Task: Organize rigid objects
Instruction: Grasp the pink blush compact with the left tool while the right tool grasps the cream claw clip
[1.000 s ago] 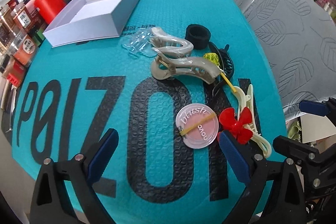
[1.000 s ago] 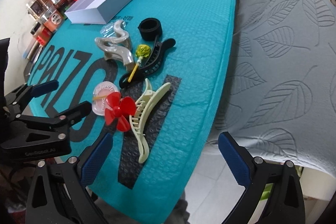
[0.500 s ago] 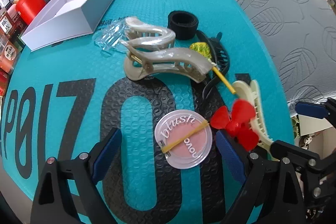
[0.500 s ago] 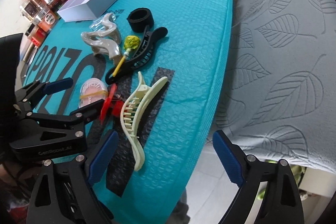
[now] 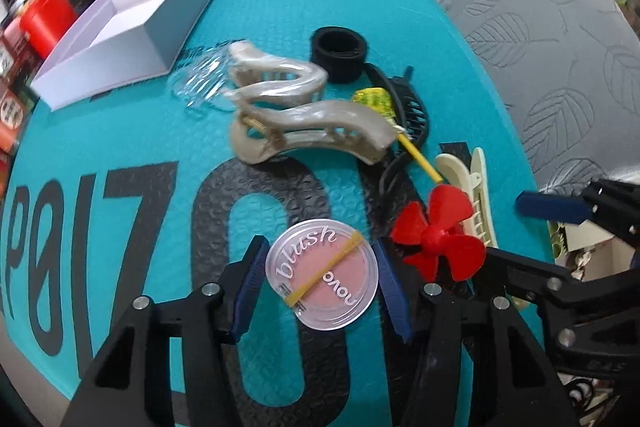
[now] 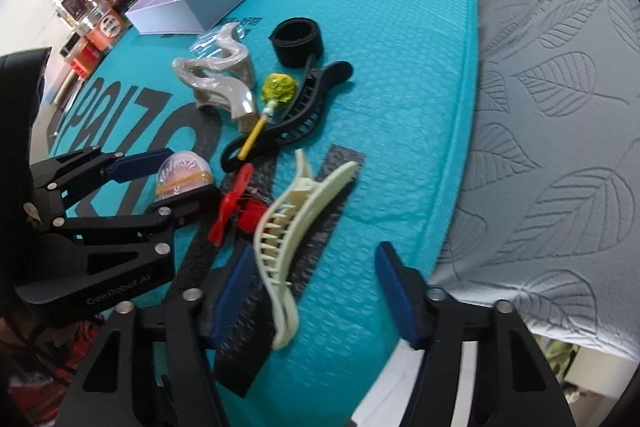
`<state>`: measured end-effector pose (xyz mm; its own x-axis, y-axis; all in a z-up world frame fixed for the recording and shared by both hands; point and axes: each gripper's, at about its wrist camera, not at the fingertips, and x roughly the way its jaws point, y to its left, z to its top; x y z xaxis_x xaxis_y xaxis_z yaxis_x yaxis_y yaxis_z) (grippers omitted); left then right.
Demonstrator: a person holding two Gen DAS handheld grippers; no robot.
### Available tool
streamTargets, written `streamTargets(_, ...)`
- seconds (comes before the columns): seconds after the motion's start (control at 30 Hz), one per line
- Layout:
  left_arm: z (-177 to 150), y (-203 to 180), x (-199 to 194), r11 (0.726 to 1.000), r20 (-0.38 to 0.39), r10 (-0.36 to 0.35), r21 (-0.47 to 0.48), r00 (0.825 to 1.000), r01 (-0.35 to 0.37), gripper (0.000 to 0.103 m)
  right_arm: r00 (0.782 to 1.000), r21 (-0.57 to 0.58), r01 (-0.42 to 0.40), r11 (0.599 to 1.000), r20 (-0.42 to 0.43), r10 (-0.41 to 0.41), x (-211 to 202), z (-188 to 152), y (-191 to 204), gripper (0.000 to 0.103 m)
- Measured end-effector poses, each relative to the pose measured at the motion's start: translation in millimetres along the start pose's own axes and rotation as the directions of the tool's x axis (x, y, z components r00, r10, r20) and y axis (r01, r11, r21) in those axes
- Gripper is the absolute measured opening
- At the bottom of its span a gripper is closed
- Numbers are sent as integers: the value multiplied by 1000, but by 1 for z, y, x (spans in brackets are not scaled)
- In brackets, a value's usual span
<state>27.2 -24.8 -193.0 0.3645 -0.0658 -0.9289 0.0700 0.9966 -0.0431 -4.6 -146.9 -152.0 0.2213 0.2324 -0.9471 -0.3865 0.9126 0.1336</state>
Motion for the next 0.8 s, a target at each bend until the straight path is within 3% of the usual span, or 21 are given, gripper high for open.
streamTargets(0.1, -2, 10, -3, 1000, -4, 10, -24, 1000, -10, 54, 1000, -15, 7, 1000, -7, -7, 6, 1, 6, 42)
streamTargets(0.23, -8, 20, -4, 998, -5, 22, -66, 1000, -22, 54, 1000, 1, 12, 1000, -11, -12, 12, 6, 10, 40)
streamTargets(0.3, -9, 24, -6, 996, -4, 30, -83, 1000, -30, 54, 1000, -11, 22, 1000, 1, -22, 14, 8, 12, 24)
streamTargets(0.43, -11, 26, -8, 994, 1, 61, -87, 998, -60, 54, 998, -25, 53, 998, 16, -52, 13, 12, 15, 22)
streamTargets(0.8, -15, 27, -45, 989, 44, 60, -136, 997, -54, 54, 999, -22, 27, 999, 23, -26, -14, 10, 15, 20)
